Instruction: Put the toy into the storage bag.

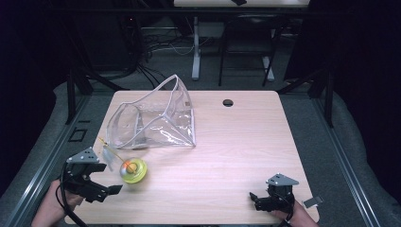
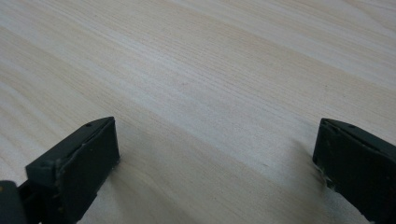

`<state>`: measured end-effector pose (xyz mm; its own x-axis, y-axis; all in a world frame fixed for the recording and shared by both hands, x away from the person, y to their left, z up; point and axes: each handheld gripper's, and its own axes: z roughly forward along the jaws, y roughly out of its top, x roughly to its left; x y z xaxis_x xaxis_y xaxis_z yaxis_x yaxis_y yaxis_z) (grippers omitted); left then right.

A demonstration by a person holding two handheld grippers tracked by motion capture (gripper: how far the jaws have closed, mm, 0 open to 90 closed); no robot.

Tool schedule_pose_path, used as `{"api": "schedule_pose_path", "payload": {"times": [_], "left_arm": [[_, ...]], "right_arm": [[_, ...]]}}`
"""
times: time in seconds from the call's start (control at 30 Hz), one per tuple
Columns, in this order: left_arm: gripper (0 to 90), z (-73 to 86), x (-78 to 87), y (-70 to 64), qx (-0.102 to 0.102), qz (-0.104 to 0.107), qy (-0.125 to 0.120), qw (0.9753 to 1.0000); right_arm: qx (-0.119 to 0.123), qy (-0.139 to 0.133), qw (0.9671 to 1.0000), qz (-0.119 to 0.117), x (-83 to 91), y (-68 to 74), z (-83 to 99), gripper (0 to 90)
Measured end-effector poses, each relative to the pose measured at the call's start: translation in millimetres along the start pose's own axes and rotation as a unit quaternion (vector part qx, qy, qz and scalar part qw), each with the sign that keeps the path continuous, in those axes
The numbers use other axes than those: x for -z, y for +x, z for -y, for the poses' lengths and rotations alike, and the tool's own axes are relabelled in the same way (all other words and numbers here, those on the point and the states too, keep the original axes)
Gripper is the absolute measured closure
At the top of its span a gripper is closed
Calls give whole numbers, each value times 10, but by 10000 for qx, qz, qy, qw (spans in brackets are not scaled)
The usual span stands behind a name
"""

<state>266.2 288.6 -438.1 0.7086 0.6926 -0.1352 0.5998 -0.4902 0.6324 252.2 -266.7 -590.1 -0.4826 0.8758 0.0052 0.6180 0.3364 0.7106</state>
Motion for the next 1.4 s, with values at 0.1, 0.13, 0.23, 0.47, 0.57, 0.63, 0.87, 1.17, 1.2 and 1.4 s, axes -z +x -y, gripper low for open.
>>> {"api": "schedule_pose_path", "payload": {"times": [0.1,0.13,0.23,0.47,0.57,0.63,0.87,1.17,1.2,1.4], "left_arm": [[3,-47,33,5,-94,32,-119,9999],[10,-66,51,6,-83,21,-156,9998],[9,-134,102,13,-129,-42,-189,9997],[122,-288,132,96,-80,-268,-116,9995],[195,-345,116,162,-23,-342,-109,9994],[265,-377,105,204,13,-323,-134,9994],[522,-468,45,273,60,-265,-141,9995],[715,-472,27,300,117,-342,-84,9993],[745,-472,30,306,116,-348,-66,9993],[802,-481,23,317,147,-338,-30,9993]], "right_arm": [[0,1,10000,-3,0,0,0,0],[0,2,10000,-1,0,0,0,0],[1,1,10000,-1,0,0,0,0],[1,5,10000,2,1,0,1,0],[0,8,10000,-1,2,1,1,0],[-21,-7,10000,10,1,4,3,0],[2,1,10000,5,3,2,4,0],[0,-12,10000,8,2,3,6,0],[9,-1,10000,4,4,2,6,0],[8,3,10000,3,5,3,6,0]]}}
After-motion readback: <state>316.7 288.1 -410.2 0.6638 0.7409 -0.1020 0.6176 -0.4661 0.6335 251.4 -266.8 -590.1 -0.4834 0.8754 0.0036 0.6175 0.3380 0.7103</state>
